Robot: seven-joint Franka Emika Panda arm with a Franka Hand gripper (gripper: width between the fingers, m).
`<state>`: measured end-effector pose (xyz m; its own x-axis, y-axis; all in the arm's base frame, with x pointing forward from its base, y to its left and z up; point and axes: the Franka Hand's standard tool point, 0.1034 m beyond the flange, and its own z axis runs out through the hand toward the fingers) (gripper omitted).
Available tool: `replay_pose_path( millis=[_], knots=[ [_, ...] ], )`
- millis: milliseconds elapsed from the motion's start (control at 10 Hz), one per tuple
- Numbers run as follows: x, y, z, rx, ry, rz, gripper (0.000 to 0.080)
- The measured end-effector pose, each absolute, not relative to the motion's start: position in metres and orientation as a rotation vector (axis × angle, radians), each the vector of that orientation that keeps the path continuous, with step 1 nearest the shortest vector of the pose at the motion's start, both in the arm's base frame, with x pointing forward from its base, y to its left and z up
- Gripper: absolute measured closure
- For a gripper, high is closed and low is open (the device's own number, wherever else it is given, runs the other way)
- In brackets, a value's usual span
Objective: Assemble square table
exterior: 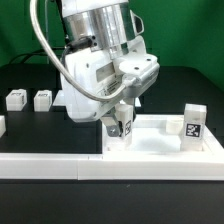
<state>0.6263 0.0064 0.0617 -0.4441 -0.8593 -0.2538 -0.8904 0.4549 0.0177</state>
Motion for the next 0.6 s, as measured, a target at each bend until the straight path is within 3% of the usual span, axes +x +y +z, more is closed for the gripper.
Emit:
replay_pose_path(
  millis=[100,200,600],
  knots=[
    [0.6255,0.0081,0.0636,-1.762,2.347,0.193,0.0289],
    [0.6246,0.0138,0.0649,-2.006,2.152,0.163,0.0180],
    [0.6206,0.0148,0.0607,-2.253,1.878,0.136,0.0151]
  ],
)
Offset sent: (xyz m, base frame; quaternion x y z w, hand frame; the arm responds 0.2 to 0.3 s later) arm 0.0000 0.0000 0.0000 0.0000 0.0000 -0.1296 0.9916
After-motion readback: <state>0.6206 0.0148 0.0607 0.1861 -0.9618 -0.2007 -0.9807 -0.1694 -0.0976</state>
